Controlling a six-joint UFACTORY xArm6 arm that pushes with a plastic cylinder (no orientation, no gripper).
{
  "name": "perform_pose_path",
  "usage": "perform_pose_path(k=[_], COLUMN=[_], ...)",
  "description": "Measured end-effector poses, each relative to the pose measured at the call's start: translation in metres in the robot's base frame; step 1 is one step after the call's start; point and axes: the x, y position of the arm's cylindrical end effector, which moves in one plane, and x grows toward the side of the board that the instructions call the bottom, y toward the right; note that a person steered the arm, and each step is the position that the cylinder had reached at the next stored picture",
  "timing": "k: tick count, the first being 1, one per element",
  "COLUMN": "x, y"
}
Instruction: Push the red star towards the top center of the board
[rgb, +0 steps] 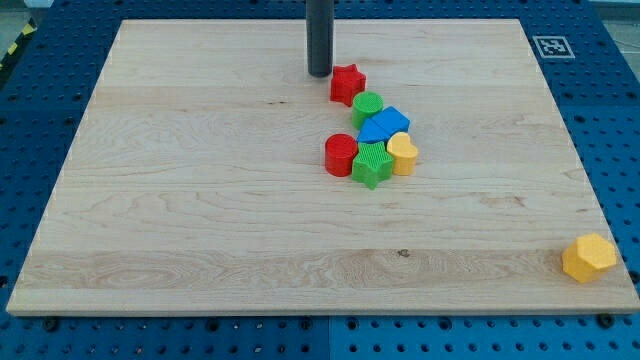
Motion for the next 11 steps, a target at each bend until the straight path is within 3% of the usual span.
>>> perform_pose_path(k=[2,4,7,10,11], x=[-0.012,0.054,0.066,0.038,0.033], y=[0.099,0.105,0.031,0.040,-0.011])
